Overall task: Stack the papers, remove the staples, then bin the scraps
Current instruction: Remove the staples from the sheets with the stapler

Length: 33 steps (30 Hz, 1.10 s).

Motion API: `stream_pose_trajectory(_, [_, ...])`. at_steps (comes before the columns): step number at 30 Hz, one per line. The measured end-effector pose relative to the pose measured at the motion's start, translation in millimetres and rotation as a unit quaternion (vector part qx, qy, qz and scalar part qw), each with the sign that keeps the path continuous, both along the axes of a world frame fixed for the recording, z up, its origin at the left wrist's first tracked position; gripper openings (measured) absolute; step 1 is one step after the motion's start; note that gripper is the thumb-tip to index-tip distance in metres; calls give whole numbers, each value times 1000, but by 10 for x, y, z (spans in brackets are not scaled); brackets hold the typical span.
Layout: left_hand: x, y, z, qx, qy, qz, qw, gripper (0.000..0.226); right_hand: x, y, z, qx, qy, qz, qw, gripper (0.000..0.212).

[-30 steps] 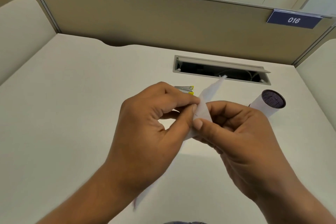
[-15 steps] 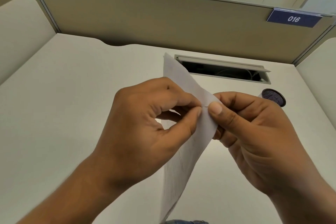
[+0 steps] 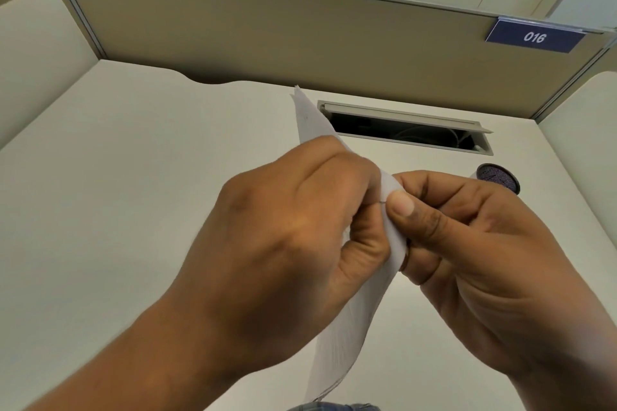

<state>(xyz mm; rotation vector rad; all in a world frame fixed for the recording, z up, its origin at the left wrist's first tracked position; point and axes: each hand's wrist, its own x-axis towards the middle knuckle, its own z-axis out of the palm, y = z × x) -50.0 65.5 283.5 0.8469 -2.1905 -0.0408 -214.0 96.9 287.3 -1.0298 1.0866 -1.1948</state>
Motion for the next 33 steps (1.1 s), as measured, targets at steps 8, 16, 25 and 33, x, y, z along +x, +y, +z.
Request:
stream_pose_trajectory(8, [-59, -70, -92, 15, 45, 9, 999, 22, -5, -23, 12, 8, -57, 16, 998, 21])
stream_pose_trajectory(16, [55, -142, -42, 32, 104, -14, 994, 14, -85, -43, -11, -5, -20, 24, 1000, 20])
stream_pose_trajectory(25, [241, -392, 173, 219, -45, -110, 968, 19, -105, -92, -28, -59, 111, 64, 990, 16])
stream_pose_trajectory(33, [199, -369, 38, 406, 68, -163, 897, 18, -185, -56, -17, -352, 459, -98, 810, 18])
